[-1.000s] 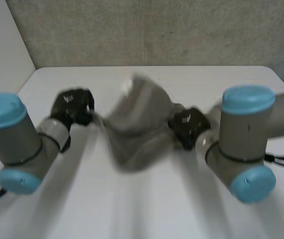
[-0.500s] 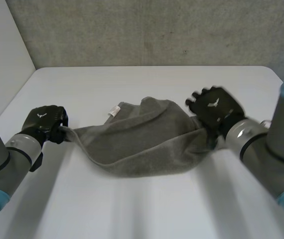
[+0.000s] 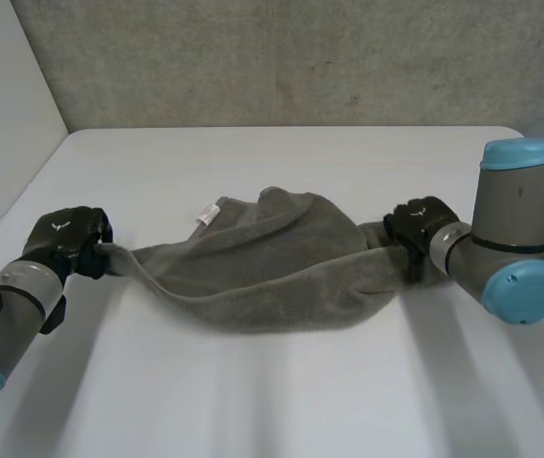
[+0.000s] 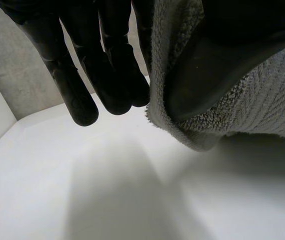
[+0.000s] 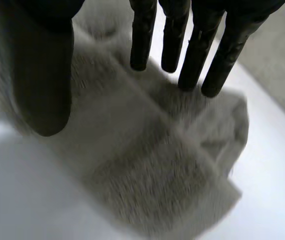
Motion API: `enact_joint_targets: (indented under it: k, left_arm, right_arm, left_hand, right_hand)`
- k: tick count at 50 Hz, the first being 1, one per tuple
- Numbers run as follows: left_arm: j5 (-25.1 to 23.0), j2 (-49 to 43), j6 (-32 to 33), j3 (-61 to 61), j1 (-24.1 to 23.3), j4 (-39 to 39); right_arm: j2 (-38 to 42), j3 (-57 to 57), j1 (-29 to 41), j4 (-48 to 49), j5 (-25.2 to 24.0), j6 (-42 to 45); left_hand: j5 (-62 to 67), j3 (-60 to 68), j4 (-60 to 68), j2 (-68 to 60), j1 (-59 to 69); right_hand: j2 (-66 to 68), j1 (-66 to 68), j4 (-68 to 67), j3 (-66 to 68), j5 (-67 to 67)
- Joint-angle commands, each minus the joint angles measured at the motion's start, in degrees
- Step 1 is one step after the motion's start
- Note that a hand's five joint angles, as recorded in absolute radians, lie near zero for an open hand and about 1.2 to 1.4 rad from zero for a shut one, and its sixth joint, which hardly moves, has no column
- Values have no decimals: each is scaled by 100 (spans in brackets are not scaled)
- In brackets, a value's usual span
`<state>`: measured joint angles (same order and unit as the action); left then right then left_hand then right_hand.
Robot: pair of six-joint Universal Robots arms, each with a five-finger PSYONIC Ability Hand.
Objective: Fold the towel.
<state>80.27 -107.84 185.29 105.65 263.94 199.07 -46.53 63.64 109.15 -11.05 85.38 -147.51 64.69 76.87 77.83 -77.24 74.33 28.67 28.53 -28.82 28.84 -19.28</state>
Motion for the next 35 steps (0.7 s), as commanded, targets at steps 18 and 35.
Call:
enact_joint_targets:
  k: [18, 35]
  left_arm:
    - [15, 113, -10, -45, 105, -17]
    - [-2, 448, -142, 157, -10, 0]
  right_arm:
    - [-908, 271, -360, -416, -188, -418]
    - [-1315, 2090, -377, 435, -426, -375]
  left_hand:
    - [531, 313, 217, -276, 567]
    - [531, 313, 217, -276, 567]
  right_hand:
    - [5006, 5020, -4991, 4989, -4945]
    - [2482, 2496, -2466, 2465, -2421]
